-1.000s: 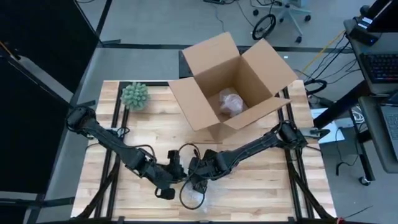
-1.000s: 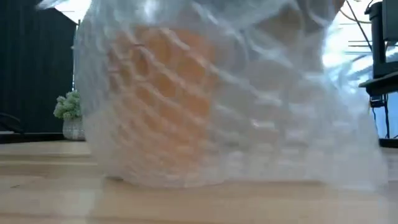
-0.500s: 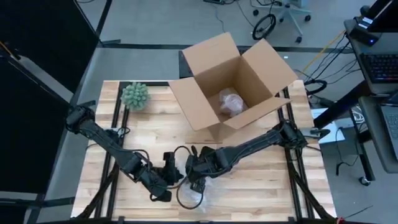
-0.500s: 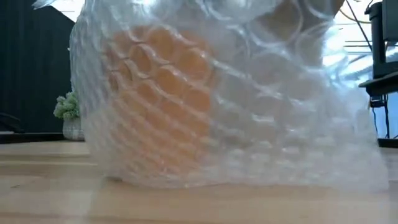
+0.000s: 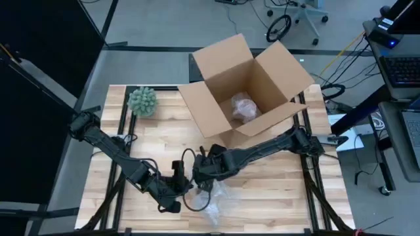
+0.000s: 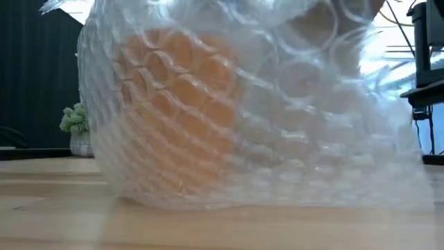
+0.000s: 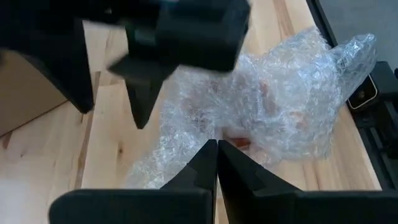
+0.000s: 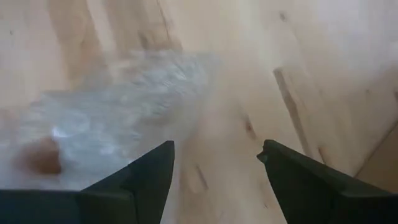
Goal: Wrap mug
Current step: Wrap the orange mug with bubble wrap
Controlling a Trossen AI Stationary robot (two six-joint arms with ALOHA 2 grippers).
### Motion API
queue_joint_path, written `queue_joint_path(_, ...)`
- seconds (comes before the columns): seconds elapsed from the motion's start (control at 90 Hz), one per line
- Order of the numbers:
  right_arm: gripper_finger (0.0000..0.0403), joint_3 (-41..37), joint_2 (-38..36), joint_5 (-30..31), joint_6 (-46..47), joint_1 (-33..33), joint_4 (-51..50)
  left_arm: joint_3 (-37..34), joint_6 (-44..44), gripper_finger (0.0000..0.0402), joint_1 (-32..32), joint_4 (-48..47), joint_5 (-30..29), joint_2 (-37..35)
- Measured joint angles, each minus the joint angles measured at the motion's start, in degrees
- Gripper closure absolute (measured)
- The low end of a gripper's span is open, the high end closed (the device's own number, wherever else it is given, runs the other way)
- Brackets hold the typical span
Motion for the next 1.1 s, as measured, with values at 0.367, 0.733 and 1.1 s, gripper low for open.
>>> queue_joint_path(0.367,0.0172,-0.1,-0.8,-4.7,-6.1,3.9,1.8,0.0,0.4,0.0402,-0.2,0.1,0.0,0.0)
queue_joint_path(0.733,0.0172,-0.1,4.1,-6.6,-7.3,4.3,3.1,0.0,0.1,0.0402,-0.2,0.2,0.0,0.0)
queue_joint_path(1.1,0.0172,0.2,9.4,-7.5,-6.5,4.1,2.6,0.0,0.2,0.0402,-0.2,0.1,0.0,0.0)
